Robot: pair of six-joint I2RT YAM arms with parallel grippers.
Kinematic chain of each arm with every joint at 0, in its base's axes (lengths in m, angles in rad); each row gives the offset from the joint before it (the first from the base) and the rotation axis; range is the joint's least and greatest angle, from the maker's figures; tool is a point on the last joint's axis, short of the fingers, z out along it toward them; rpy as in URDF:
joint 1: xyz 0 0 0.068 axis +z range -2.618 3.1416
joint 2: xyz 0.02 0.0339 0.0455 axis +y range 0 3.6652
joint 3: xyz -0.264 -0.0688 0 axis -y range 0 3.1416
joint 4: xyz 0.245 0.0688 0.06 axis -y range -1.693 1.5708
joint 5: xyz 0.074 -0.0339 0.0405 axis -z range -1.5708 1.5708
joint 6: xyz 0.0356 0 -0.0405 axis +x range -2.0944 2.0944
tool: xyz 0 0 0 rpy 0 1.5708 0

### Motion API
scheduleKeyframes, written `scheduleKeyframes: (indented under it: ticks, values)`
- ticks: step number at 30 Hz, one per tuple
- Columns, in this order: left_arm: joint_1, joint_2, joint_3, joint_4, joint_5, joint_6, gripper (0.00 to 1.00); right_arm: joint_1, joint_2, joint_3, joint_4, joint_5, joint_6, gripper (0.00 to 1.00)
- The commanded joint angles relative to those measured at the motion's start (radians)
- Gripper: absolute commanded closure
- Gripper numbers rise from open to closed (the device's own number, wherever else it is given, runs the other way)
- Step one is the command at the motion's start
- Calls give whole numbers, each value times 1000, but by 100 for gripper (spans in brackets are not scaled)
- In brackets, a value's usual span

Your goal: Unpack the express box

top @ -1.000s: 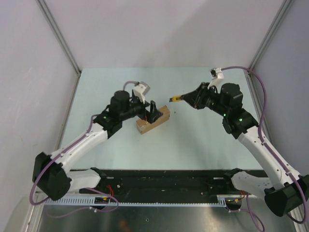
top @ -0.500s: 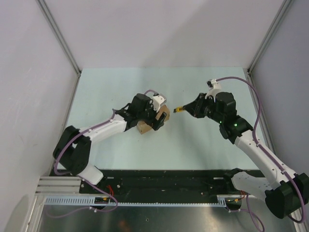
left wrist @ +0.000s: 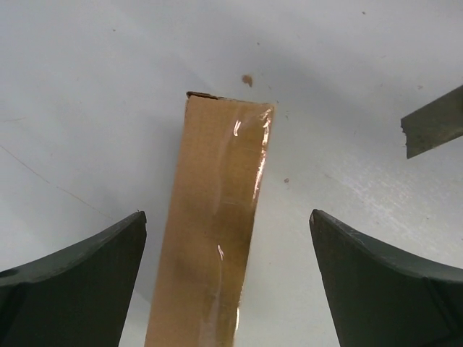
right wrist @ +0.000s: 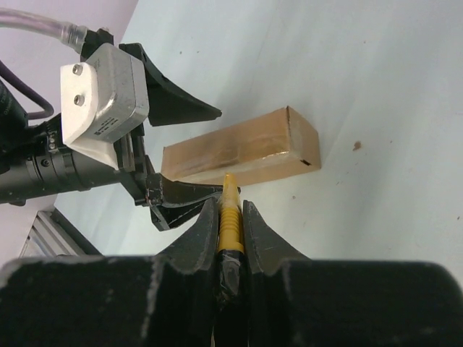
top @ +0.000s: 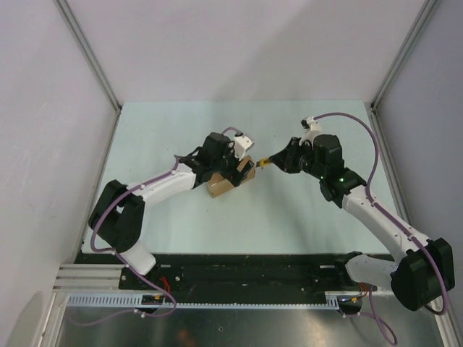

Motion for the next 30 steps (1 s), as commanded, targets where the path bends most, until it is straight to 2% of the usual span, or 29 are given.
scheduleKeyframes:
  ticks: [1,9,19,22,23,26,30]
  values:
    - [1,31,72,-19,-29,65,1,-12,28,6,104,-2,-26,100]
    - [-1,99,115,-36,-30,58,6,-22,132,-2,244,12,-18,100]
    - [5,154,149,-45,-35,95,3,-35,247,0,374,24,-20,100]
    - [14,166,155,-45,-13,95,10,-48,273,-2,408,23,-18,100]
    - [16,165,155,-43,-7,94,19,-51,282,1,414,21,-20,100]
    - [30,162,149,-48,37,91,35,-54,316,3,425,9,-23,100]
    - [36,151,131,-50,59,100,43,-52,333,5,424,1,-28,100]
